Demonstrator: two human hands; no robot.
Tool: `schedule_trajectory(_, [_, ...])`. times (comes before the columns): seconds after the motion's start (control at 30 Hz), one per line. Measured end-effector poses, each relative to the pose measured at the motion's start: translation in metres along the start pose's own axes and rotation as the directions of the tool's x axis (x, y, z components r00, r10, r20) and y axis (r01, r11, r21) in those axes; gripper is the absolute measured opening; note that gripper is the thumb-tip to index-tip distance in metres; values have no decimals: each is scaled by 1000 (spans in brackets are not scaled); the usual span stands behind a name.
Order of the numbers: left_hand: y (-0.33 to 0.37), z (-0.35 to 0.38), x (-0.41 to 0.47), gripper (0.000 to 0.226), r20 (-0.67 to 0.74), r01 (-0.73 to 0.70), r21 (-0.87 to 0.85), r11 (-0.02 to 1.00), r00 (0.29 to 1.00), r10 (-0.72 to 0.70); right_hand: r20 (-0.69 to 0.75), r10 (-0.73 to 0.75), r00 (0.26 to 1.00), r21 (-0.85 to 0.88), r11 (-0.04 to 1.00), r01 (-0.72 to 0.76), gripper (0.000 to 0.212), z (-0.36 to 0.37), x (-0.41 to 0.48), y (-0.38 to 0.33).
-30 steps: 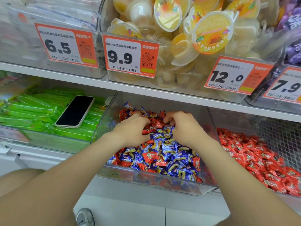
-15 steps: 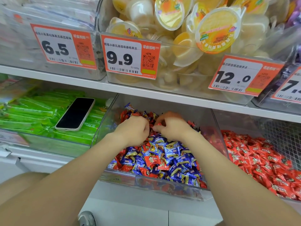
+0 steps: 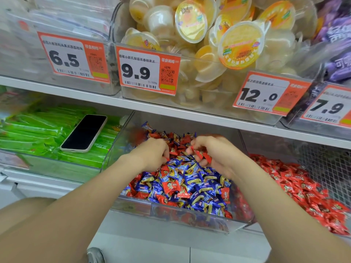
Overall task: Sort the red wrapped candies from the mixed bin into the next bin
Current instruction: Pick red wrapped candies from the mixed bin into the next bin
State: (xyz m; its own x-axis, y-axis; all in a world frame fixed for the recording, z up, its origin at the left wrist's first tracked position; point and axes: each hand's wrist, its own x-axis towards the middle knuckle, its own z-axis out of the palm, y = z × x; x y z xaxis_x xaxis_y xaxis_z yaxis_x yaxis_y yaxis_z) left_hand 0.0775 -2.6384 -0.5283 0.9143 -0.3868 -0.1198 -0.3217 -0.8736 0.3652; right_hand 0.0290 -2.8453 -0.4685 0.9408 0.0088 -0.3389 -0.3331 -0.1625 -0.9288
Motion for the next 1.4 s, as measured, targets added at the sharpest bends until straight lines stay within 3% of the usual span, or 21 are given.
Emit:
schedule_trajectory(0.07, [-3,-1,1,22,5,45,-37,998,999,-45,-45,-9,999,-265,964,-3,16,-1,-2,0])
schedule_trajectory(0.13, [0,-8,-4,28,-58,75,-87,993,995,-81,3,-47,999,-454,890,44,22,0,-1,1])
schedule_trajectory(0.3, [7,-26,-22,57,-106,77,-130,989,990,-92,381,-80,921,-562,771,300,17,4,-1,4])
schedule_trajectory(0.37, [4,-27,-27,45,-45,47,-124,991,998,-53,435,-133,891,-679,601,422,14,6,0,7])
schedule_trajectory(0.43, [2,-26,-33,17,30,9,-117,993,1000,-5,447,-156,881,-798,374,472,36,11,-1,13])
schedule_trajectory(0.47, [1,-24,-34,13,53,-25,-110,994,998,31,444,-163,881,-820,323,473,40,14,-2,15])
schedule_trajectory(0.6, [2,-9,-30,29,107,-130,-88,988,984,139,487,-250,837,-758,355,547,17,19,-2,20])
schedule_trajectory(0.73, [2,3,-24,27,101,-125,-123,984,985,138,484,-251,838,-786,296,542,36,20,-6,25])
schedule_trajectory(0.83, [1,5,-21,36,94,-117,-108,987,987,127,512,-270,815,-780,251,573,23,30,-12,29])
schedule_trajectory(0.9, [2,7,-18,36,102,-123,-83,989,986,131,459,-336,822,-776,298,555,17,27,-14,25])
schedule_trajectory(1.03, [5,5,-18,44,133,-118,-16,993,984,119,283,-387,878,-804,404,437,38,5,-16,13])
schedule_trajectory(1.2, [12,-14,-30,31,143,-124,-2,992,982,123,303,-243,922,-791,475,385,28,-10,-23,12])
schedule_trajectory(1.27, [14,-23,-36,27,120,-94,-80,992,987,103,346,-250,904,-778,462,426,31,-8,-24,14])
schedule_trajectory(1.33, [14,-27,-41,28,112,-55,-187,981,991,77,399,-250,882,-771,428,470,20,-5,-26,17])
schedule_trajectory(1.4, [13,-28,-47,30,118,-37,-240,970,991,67,435,-218,874,-813,321,485,12,-2,-29,21])
